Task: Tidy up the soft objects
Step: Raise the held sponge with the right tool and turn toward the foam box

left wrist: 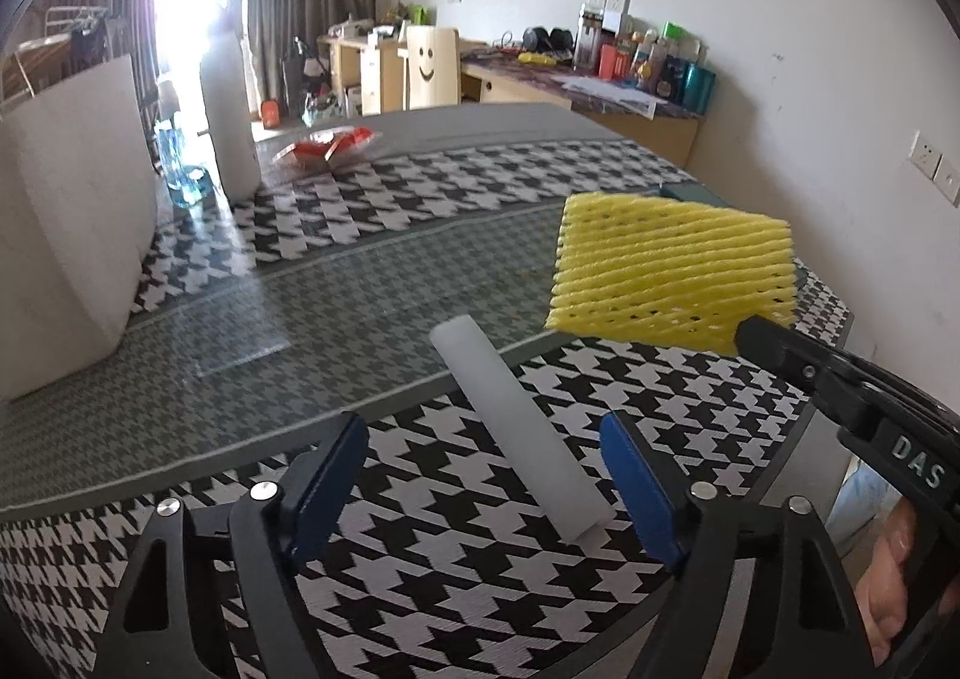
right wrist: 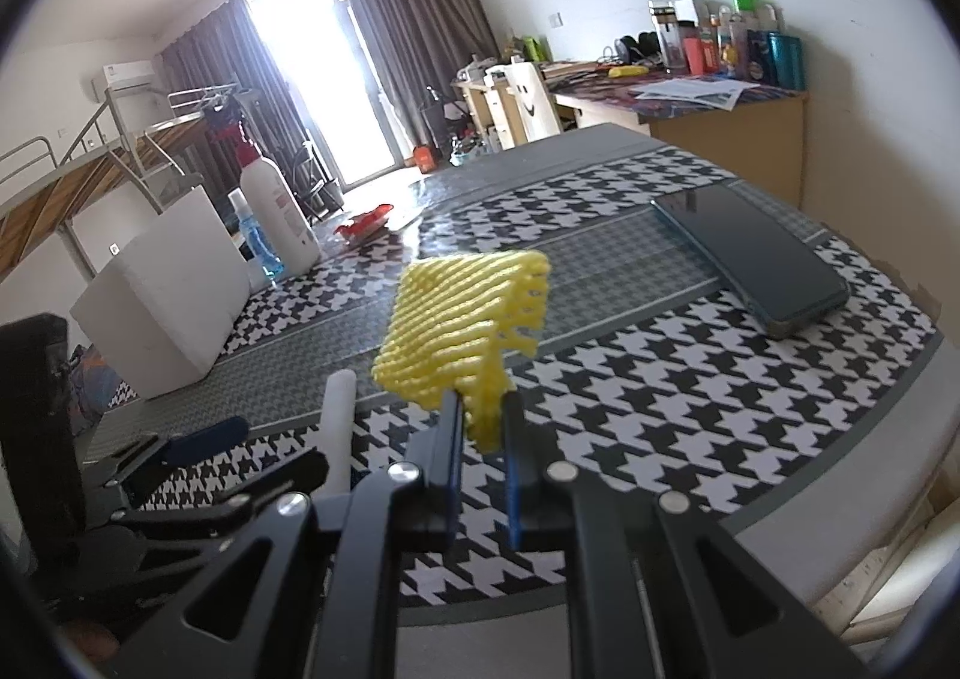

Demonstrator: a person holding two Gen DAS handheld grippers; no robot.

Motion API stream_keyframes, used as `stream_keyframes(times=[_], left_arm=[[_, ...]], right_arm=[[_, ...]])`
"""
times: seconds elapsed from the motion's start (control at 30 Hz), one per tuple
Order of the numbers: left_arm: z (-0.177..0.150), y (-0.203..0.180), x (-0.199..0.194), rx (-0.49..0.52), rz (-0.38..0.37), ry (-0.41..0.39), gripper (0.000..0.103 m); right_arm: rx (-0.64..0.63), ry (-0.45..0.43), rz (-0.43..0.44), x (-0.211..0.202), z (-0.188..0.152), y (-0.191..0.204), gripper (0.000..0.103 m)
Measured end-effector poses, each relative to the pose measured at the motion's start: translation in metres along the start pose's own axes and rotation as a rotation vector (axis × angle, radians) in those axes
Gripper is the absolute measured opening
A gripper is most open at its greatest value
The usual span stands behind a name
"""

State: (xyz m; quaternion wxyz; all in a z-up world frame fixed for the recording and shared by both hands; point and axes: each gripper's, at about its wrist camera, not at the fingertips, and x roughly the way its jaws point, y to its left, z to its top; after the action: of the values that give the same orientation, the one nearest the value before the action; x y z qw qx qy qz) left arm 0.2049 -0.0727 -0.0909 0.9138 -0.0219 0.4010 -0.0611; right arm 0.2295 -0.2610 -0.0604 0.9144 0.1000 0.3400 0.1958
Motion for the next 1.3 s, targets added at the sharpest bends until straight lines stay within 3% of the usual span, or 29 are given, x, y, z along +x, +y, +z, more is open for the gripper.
stream_keyframes(times=[0.33, 0.57, 0.97, 1.3], left_arm=[[0.000, -0.022, 0.016, 0.022, 0.044, 0.059, 0.053], [0.002, -0.026, 0.019, 0.018, 0.079, 0.054, 0.036], [0.005, -0.024, 0.018, -0.003, 0.078, 0.024, 0.018], [0.006, -0.024, -0.007, 0.060, 0.042, -0.061, 0.018]], right_arm=[[0.010, -0.007, -0.003, -0.003, -0.004, -0.006, 0.015], [0.018, -0.015, -0.004, -0.008, -0.005, -0.010, 0.015], [0.032, -0.028, 0.003, -0.011, -0.007, -0.013, 0.015], [0.018, -0.037, 0.007, -0.013, -0.002, -0.004, 0.015]])
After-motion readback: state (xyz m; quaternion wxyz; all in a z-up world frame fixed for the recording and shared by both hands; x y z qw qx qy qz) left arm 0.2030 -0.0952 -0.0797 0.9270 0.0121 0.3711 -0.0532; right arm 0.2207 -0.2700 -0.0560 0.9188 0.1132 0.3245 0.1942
